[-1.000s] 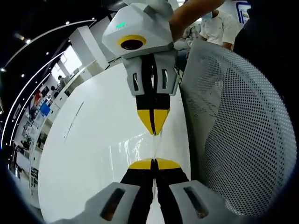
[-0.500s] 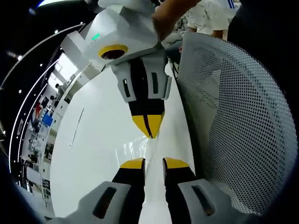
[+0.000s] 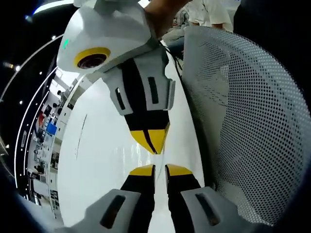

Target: Open the resealable bag by pulling the two sides of the seal apart until the entire bag opening is separated and visibly accessible.

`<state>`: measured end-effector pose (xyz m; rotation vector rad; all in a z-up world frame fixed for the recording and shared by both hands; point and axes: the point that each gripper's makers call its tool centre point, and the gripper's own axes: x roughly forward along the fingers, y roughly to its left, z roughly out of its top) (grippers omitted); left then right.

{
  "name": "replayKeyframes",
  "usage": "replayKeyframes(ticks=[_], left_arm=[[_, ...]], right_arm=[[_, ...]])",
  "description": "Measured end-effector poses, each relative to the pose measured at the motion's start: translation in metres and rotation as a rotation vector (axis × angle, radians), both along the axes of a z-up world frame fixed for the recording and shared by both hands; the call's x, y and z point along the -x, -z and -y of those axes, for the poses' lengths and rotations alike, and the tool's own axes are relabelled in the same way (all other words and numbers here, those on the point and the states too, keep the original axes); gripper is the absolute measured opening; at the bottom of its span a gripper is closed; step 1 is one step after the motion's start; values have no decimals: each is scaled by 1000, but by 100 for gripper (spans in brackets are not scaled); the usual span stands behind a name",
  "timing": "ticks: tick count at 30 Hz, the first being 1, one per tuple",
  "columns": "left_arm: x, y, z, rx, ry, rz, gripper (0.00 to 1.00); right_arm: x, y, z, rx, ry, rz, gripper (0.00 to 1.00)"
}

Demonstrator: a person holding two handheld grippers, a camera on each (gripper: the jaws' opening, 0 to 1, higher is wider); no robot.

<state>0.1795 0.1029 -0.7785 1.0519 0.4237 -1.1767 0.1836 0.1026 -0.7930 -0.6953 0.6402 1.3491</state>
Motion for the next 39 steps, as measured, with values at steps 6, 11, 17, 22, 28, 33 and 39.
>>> replayKeyframes(ticks=[6,11,17,22,28,33,39], left_arm=[[-1,-1,-1,-16,16,33,5],[-1,1,-2,-29,23,42,4],[-4,3,-4,-38,1,47,0],[-3,4,-3,-34,-3,37,0],[-1,4,-2,-11,-21,21,0],[0,6,-1,-4,-28,17,0],[2,10,-1,3,-34,3,0]], right_arm=[[-4,-3,-4,-27,37,-17,0],[-5,-7,-7,-46,40,-19,0],[-4,-9,-9,-49,32,-10,0],[-8,-11,-8,-50,40,9,0],[-17,-16,-6,-57,66,26,0],[-23,-19,-5,-65,87,34,0],[-29,-21,-3,-75,116,37,0]])
